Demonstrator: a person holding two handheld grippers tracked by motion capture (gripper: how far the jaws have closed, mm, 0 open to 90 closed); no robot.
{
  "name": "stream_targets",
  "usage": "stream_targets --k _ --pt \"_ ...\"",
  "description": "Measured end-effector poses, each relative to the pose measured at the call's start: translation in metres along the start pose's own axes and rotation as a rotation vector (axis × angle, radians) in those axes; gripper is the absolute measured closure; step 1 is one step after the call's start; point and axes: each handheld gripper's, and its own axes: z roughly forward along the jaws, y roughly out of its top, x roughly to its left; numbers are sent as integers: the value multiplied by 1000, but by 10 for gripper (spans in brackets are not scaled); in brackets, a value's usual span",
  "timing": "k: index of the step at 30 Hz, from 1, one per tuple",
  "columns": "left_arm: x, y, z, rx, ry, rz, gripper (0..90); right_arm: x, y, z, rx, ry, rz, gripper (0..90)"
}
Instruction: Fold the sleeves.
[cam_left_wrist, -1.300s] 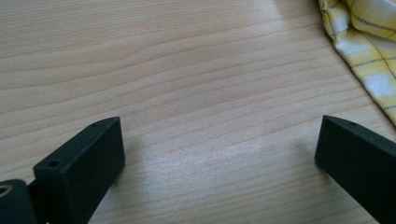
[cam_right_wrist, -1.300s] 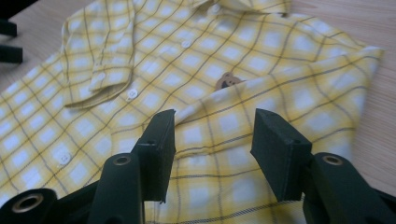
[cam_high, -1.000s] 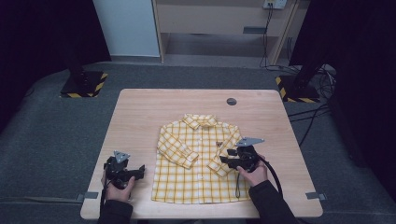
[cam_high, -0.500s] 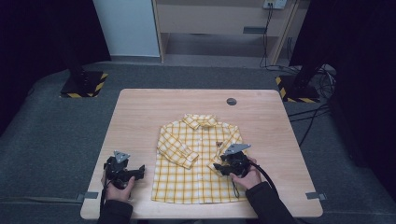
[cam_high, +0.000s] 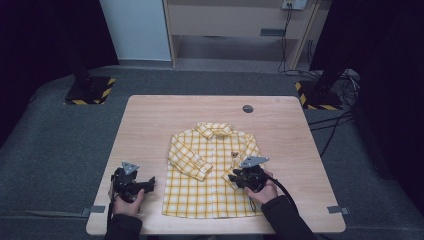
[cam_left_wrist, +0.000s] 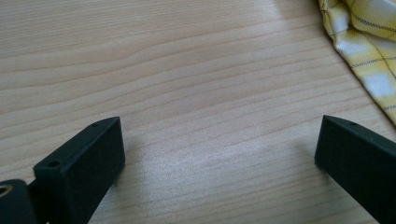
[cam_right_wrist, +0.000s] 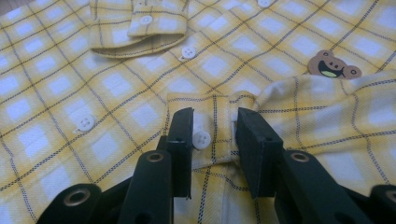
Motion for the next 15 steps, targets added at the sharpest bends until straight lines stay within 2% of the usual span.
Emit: stream_targets --k 3,4,6,12,15 --pt "0 0 0 0 0 0 5 1 1 -1 -14 -6 -3 712" --pt "0 0 0 0 0 0 5 1 2 -2 -21 -5 -2 796" --pt "0 0 0 0 0 0 5 2 5 -5 -45 -12 6 791" --pt "0 0 0 0 0 0 5 2 7 -5 -42 -13 5 794" --pt "0 0 0 0 0 0 5 2 8 -5 -37 0 8 722"
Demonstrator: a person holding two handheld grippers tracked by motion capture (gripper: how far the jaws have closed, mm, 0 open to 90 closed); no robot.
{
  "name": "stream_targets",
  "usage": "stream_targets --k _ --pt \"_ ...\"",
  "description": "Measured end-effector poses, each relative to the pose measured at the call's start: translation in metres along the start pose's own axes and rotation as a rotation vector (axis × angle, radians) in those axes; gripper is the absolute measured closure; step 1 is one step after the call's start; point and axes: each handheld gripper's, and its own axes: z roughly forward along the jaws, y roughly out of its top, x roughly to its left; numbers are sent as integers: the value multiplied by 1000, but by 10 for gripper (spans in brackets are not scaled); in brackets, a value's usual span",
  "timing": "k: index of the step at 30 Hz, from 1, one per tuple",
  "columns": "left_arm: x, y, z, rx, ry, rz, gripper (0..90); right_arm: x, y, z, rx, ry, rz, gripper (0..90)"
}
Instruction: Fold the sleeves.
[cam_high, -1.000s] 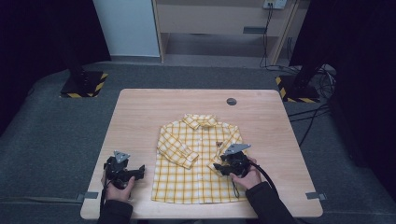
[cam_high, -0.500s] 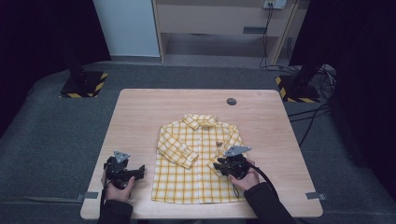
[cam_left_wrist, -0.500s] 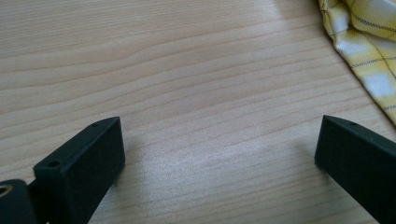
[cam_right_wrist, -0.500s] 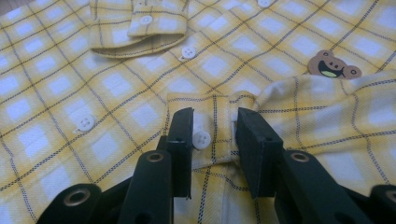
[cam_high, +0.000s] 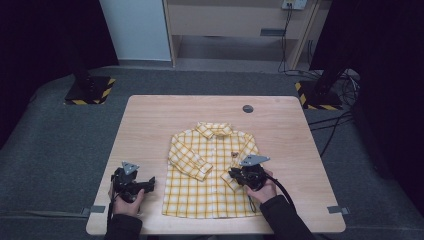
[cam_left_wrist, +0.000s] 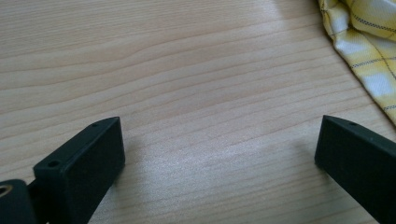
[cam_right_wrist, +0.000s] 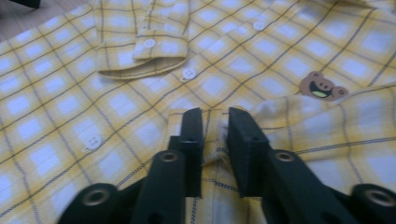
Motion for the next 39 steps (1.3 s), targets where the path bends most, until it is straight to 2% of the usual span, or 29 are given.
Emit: stream_targets --k 2,5,9,17,18,19,20,21,25,28,31,34,39 --pt "0 0 0 0 0 0 5 1 0 1 10 2 -8 656" --pt "0 0 0 0 0 0 5 4 -1 8 48 7 -21 607" --pt "0 0 0 0 0 0 5 6 -2 9 59 -1 -46 657" --pt "0 0 0 0 0 0 5 9 -4 9 28 -22 -32 718" --pt "0 0 0 0 0 0 5 9 -3 8 15 -22 -29 745" --pt "0 0 0 0 0 0 5 9 -3 6 -7 -19 -27 847" --pt "0 0 0 0 0 0 5 11 -2 3 -30 -33 -27 878" --pt "0 0 0 0 0 0 5 12 0 2 -32 -51 -43 878" --pt "0 0 0 0 0 0 5 10 -1 5 -5 -52 -42 880" --pt "0 0 0 0 0 0 5 10 -1 5 -8 -46 -38 870" --pt "0 0 0 0 0 0 5 9 -1 7 0 -47 -32 765" --pt "0 0 0 0 0 0 5 10 -2 11 14 -53 -43 768" --pt "0 0 0 0 0 0 5 15 -3 14 13 -84 -71 836"
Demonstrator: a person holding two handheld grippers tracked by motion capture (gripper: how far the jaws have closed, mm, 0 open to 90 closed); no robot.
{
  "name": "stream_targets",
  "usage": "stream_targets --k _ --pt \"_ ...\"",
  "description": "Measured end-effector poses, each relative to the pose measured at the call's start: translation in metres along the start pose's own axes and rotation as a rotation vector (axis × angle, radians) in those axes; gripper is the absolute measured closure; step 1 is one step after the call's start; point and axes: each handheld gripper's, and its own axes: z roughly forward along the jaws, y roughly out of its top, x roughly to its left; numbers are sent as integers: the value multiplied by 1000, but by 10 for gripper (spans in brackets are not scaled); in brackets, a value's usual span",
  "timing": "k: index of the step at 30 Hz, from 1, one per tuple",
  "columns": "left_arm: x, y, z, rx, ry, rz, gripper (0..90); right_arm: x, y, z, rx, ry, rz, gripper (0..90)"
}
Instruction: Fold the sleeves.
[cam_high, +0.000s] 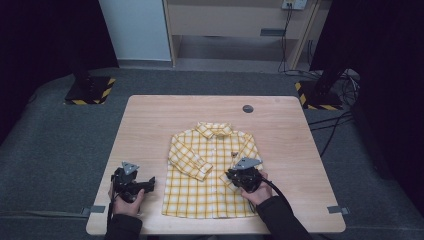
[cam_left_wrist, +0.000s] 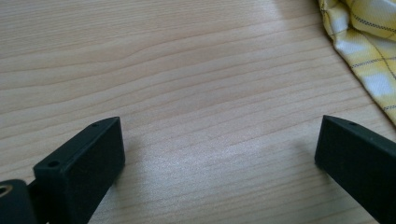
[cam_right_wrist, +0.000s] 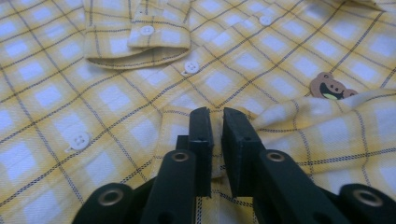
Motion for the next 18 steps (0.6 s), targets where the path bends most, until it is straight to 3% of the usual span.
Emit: stream_targets --k 10,18 --pt "0 0 0 0 0 0 5 3 1 -2 -35 -25 13 874" --pt "0 0 0 0 0 0 5 0 15 -7 -90 2 39 873"
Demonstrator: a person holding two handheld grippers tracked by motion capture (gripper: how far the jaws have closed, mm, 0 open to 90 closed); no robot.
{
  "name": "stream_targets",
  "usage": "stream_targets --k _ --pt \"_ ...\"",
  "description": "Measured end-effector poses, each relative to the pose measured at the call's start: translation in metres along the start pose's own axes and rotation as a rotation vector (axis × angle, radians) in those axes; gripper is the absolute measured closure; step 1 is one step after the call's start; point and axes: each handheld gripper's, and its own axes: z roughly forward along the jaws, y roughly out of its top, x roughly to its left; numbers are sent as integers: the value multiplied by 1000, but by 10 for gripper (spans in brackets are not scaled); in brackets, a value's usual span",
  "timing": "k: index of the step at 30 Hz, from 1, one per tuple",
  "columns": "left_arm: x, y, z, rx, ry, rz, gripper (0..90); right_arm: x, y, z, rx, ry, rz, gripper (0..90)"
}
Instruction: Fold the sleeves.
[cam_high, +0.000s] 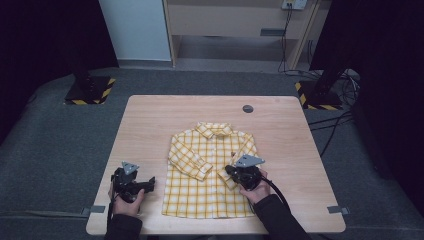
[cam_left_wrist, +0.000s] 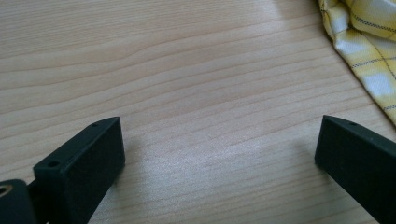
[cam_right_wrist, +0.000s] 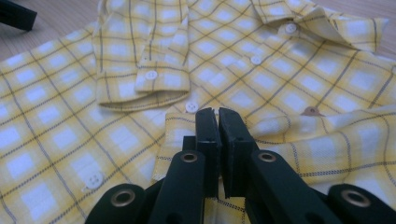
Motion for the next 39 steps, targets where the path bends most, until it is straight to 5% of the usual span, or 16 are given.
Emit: stream_targets --k 5,12,16,22,26,29,34,39 --pt "0 0 0 0 0 0 5 0 8 7 -15 3 15 873" --pt "0 0 0 0 0 0 5 0 10 29 49 -17 -1 856" --pt "0 0 0 0 0 0 5 -3 7 33 81 7 24 701" --pt "0 0 0 0 0 0 5 -12 10 12 19 33 67 459" --pt "0 0 0 0 0 0 5 -24 9 -6 -29 -1 105 332" --pt "0 0 0 0 0 0 5 -34 4 -18 -44 -75 125 239" --pt "0 0 0 0 0 0 5 -51 -9 -34 -21 -104 193 191" --pt "0 0 0 0 0 0 5 -57 -19 -42 -22 -136 180 203"
